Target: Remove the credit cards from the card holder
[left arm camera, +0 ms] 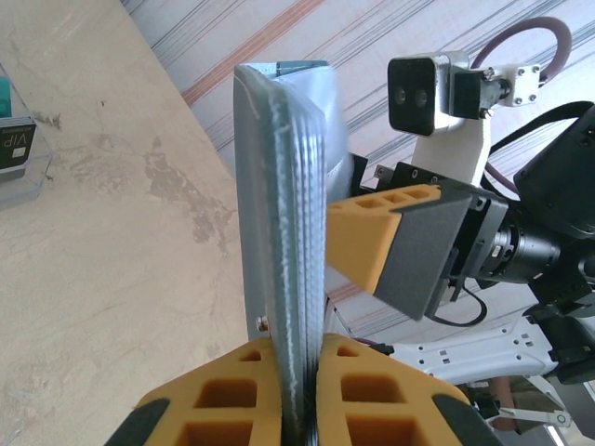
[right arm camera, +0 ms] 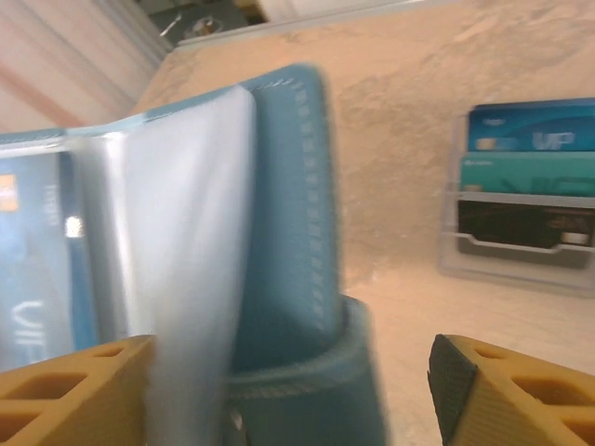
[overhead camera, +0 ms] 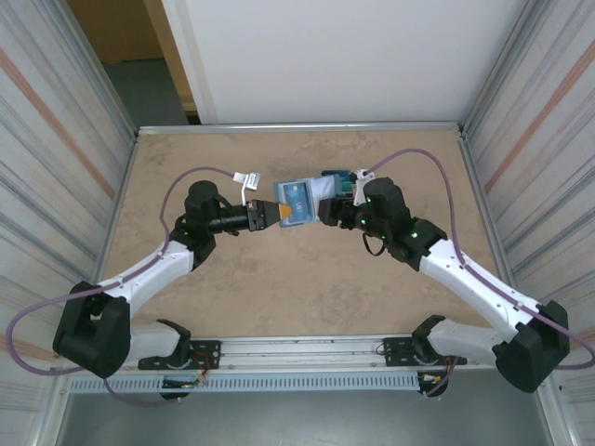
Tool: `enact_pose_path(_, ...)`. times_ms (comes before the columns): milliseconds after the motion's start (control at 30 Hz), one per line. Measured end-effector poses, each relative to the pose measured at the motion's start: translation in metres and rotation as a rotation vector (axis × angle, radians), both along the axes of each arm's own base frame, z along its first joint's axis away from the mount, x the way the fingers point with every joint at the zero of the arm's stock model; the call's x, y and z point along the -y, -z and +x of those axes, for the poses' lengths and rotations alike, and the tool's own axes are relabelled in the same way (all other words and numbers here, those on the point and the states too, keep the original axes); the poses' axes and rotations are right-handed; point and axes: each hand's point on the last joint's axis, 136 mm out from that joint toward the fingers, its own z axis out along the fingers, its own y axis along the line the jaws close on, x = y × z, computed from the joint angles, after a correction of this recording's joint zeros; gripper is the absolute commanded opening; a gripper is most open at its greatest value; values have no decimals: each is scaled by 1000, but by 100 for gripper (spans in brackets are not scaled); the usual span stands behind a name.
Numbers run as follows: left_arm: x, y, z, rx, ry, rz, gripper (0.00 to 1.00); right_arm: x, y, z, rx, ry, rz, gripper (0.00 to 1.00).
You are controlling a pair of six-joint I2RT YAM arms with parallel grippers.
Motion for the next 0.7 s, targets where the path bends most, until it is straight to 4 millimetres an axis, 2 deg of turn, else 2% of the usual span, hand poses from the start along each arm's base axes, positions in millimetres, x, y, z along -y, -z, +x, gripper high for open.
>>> enact_pose_path(233, 0, -2, -1, 12, 1, -1, 0, 64, -2, 1, -24, 225, -29, 77)
enact_pose_path(333, -1, -3, -2, 18, 2, 2, 0, 82, -4, -7, -27, 281, -48, 76)
enact_pose_path(400, -1, -2, -3, 17, 2, 8, 0, 88, -4, -14, -35, 291, -53, 70)
enact_pose_path(533, -2, 6, -4, 7, -1, 37, 0, 85, -10, -28, -37, 257, -50, 64)
enact_pose_path(700, 1, 23, -8, -13, 3, 94, 0, 50, -35, -51, 12, 118, -16, 64)
